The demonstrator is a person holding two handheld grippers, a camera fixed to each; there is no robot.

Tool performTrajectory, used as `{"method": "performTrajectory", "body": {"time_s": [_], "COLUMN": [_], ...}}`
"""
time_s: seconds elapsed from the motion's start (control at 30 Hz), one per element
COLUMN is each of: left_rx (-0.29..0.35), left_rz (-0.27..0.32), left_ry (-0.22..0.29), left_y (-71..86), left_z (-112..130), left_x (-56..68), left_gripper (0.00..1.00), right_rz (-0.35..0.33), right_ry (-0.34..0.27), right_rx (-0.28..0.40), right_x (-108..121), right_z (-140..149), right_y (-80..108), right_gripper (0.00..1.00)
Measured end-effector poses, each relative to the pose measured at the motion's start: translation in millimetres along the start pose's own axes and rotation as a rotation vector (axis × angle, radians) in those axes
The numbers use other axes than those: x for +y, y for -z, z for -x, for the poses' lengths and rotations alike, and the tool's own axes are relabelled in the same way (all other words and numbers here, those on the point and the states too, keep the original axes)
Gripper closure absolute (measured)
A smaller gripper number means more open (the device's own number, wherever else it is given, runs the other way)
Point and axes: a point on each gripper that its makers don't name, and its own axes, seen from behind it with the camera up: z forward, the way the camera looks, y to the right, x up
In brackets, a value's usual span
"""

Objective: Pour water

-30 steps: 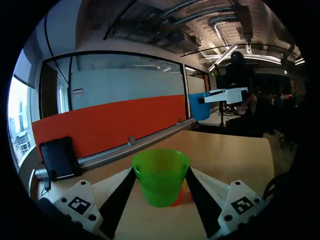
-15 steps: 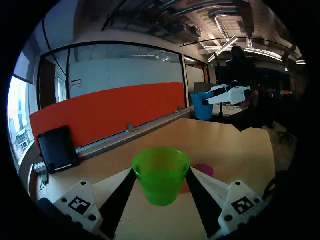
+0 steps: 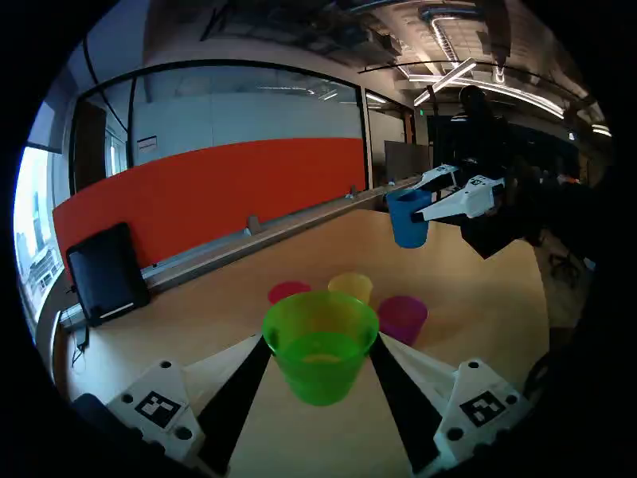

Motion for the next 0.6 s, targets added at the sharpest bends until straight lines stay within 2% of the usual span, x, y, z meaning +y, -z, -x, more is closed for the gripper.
{"method": "performTrajectory", "body": {"time_s": [0.6], "left_rx": [-0.141], "left_rz": [0.040], "left_ry": [-0.001], "left_y": [-14.3], "left_z": [51.9], "left_x": [5.8], "left_gripper": [0.14], "right_rz": [-0.027], "right_ry": [-0.014], "right_rx": [-0.145], "right_x": [-1.8], "right_z": [62.9], "right_y": [-15.3], "right_gripper": [0.08]}}
